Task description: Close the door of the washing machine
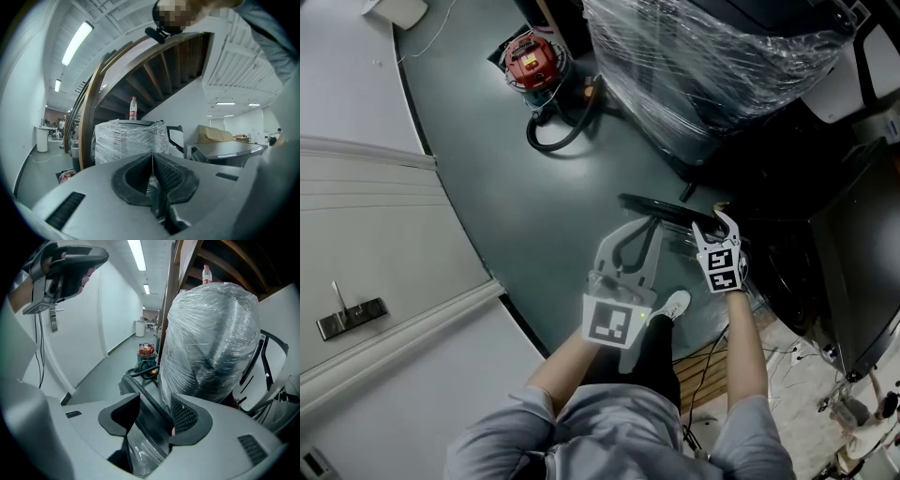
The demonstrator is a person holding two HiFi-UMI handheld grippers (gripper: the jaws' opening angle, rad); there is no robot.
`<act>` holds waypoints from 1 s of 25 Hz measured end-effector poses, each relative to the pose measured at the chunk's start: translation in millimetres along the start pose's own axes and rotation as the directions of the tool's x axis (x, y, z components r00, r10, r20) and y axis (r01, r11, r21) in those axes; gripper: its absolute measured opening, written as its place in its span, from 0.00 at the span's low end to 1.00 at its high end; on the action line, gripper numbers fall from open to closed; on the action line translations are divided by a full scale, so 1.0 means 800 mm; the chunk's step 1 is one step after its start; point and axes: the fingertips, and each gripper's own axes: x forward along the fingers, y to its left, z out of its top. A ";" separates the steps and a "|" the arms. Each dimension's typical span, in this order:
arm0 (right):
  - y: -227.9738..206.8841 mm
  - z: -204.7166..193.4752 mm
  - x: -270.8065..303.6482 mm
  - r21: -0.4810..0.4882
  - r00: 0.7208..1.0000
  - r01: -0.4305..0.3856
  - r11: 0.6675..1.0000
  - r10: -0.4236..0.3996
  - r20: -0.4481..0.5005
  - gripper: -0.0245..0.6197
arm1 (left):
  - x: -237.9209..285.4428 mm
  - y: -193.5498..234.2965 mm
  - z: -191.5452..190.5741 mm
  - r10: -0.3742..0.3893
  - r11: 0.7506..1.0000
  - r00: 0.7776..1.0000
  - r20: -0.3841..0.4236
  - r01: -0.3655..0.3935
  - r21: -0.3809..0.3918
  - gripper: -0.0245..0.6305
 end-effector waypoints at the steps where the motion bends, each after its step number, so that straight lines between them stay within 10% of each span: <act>1: 0.003 -0.004 0.004 0.003 1.000 -0.015 1.000 0.015 -0.015 0.31 | 0.000 -0.001 0.000 -0.002 1.000 1.000 -0.003 0.002 0.003 0.04; 25: 0.046 -0.034 -0.018 0.035 0.994 -0.108 0.994 0.108 -0.010 0.33 | 0.001 -0.053 0.001 -0.090 0.993 0.996 -0.014 0.091 0.080 0.04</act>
